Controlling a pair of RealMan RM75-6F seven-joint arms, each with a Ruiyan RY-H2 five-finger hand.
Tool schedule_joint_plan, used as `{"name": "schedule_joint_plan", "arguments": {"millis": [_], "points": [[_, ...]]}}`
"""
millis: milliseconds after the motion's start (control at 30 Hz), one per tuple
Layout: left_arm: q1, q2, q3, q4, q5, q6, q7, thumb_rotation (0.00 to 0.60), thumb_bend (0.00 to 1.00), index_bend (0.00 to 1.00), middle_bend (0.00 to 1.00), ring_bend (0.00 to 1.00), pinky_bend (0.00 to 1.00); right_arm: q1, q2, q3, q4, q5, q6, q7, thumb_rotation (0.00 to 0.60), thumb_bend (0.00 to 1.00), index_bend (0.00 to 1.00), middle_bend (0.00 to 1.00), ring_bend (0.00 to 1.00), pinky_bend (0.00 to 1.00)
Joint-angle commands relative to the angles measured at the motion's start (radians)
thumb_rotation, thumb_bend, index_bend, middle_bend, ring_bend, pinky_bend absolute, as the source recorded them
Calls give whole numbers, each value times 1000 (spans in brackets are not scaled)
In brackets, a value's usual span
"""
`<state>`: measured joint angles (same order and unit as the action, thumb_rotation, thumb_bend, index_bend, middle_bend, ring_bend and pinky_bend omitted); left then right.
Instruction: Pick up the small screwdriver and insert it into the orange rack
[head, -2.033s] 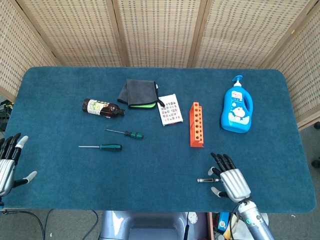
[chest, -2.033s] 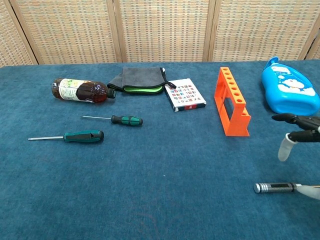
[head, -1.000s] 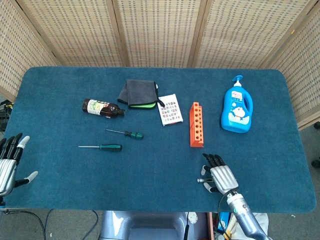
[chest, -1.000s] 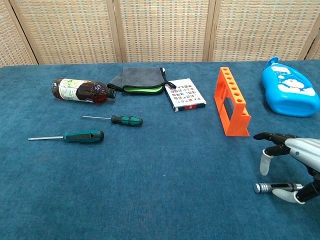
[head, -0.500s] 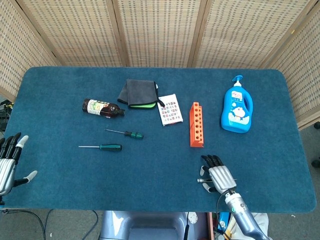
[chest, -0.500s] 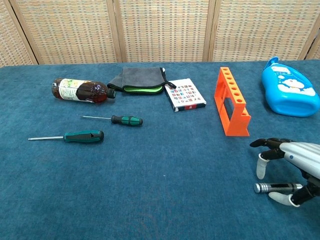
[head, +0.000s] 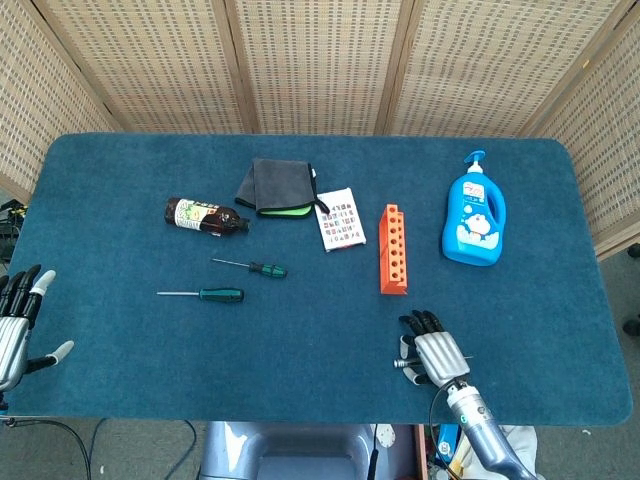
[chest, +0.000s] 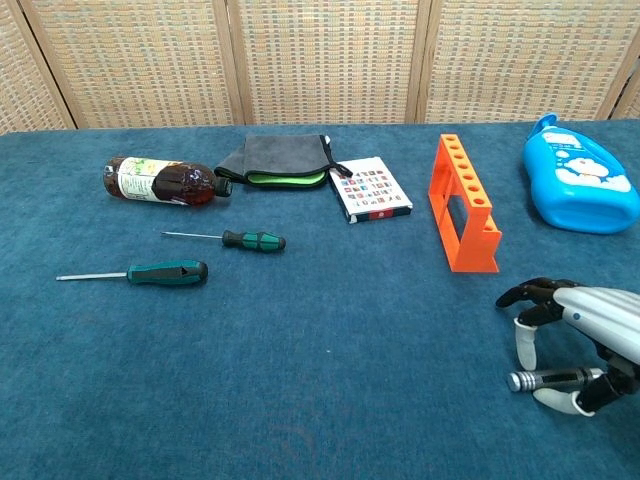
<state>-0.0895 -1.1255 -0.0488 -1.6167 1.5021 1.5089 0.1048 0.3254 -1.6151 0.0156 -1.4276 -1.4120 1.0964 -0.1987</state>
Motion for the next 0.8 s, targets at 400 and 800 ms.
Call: {"name": "schedule_joint_plan", "arguments": {"millis": [400, 800], "points": [[2, 5, -1, -1, 2, 5, -15, 600, 0, 0, 0, 0, 0, 7, 209, 116, -245, -3, 93, 141, 600, 297, 614, 131, 0, 37], [-1, -6, -1, 2, 10, 7, 2, 600, 0, 0, 0, 0, 0, -14, 463, 390, -523, 179, 211, 415, 600, 297, 614, 131, 0, 37]]}}
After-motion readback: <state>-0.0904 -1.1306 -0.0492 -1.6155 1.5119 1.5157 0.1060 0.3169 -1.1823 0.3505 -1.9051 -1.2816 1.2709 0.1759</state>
